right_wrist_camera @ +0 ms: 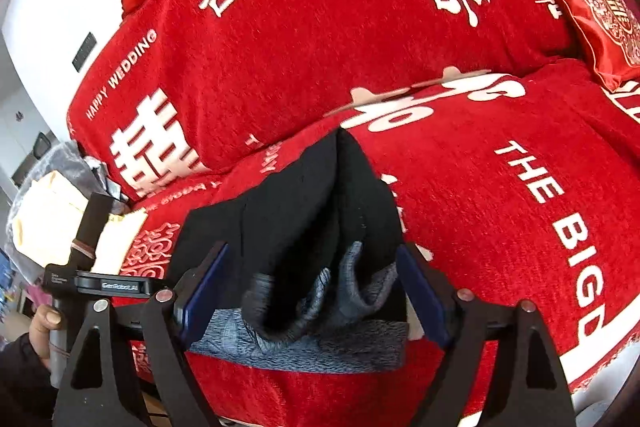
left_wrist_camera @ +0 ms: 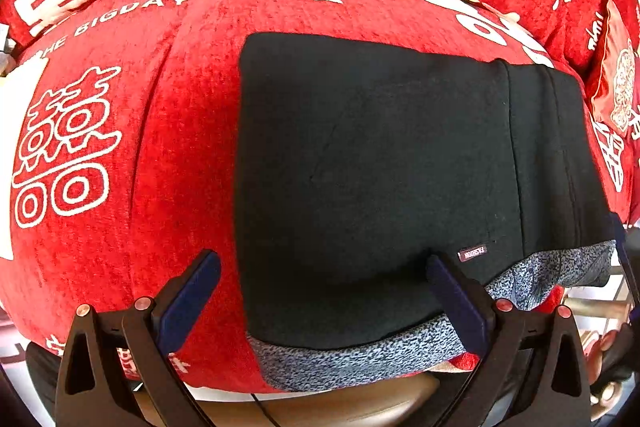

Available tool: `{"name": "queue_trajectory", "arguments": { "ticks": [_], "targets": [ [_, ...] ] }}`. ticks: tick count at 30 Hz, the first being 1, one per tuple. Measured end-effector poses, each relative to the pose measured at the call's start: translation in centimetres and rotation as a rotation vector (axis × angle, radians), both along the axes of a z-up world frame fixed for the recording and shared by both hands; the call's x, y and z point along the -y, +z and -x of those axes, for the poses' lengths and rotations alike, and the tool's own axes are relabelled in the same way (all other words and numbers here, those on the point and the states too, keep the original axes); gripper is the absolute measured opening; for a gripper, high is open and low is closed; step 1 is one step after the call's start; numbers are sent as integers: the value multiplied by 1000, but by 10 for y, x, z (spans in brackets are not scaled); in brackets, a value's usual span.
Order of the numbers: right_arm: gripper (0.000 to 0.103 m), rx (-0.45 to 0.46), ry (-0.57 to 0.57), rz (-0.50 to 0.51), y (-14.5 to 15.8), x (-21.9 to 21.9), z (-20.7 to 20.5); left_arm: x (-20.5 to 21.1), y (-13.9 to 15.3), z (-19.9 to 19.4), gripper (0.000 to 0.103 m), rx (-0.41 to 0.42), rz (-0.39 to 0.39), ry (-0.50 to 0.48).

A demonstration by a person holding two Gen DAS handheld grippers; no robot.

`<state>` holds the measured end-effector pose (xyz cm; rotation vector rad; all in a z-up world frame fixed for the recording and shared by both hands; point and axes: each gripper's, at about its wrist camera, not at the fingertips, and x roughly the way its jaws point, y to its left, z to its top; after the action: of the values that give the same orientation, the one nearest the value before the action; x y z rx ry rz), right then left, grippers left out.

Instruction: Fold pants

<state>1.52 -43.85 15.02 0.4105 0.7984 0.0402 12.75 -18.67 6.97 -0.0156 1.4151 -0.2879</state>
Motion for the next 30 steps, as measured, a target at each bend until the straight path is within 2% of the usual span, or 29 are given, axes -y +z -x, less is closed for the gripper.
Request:
{"name": "queue_trajectory", "arguments": {
  "ticks": [3, 4, 5, 6, 7, 9, 10, 11, 13, 15, 17, 18, 20, 21, 23, 25, 28, 30],
  "targets": [
    [86, -59, 9, 27, -11, -4, -16, -3, -3, -1, 103, -4, 13, 7],
    [86, -127, 21, 42, -22, -5, -25, -4, -4, -1, 103, -5, 15, 5],
    [81, -204, 24, 71, -34, -6, -34, -3, -4, -3, 103, -7, 21, 2],
    [71, -277, 22, 103, -47, -8, -41, -3, -5, -3, 103, -11, 25, -4],
    [66, -311, 27, 92, -56, -8, -43, -3, -5, -3, 103, -12, 24, -9],
    [48, -294, 29, 48, -53, -4, -38, -3, -2, -2, 103, -8, 14, -14],
    [36, -282, 45, -10, -46, -3, -33, -2, 0, -1, 103, -1, 10, -17],
    [36, -270, 39, -28, -39, -2, -28, -1, 3, 0, 103, 13, 11, -25],
    [35, -243, 18, 21, -24, -9, -14, 3, 5, 0, 103, 45, 1, -42],
    [36, -264, -15, 30, -29, -10, -10, 7, -1, -2, 103, 35, -2, -49],
    [50, -315, -47, 57, -51, -5, -16, 10, -6, -5, 103, 15, 7, -37],
    [53, -319, -57, 38, -55, -1, -17, 8, -5, -5, 103, 14, 9, -31],
    [70, -302, -113, -34, -49, 13, -13, 3, 5, -7, 103, 40, 19, -20],
    [70, -272, -168, -23, -39, 19, -8, -2, 11, -10, 103, 72, 28, -1],
    [73, -176, -256, 60, -15, 27, 2, -11, 19, -20, 103, 115, 21, 61],
    [79, -100, -294, 117, 6, 24, 1, -19, 21, -34, 103, 121, 12, 161],
    [81, -43, -234, 158, 18, -7, -25, -17, 19, -50, 103, 119, -1, 240],
    [81, -44, -170, 197, 14, -33, -48, -7, 15, -59, 103, 140, -93, 251]
  ]
}}
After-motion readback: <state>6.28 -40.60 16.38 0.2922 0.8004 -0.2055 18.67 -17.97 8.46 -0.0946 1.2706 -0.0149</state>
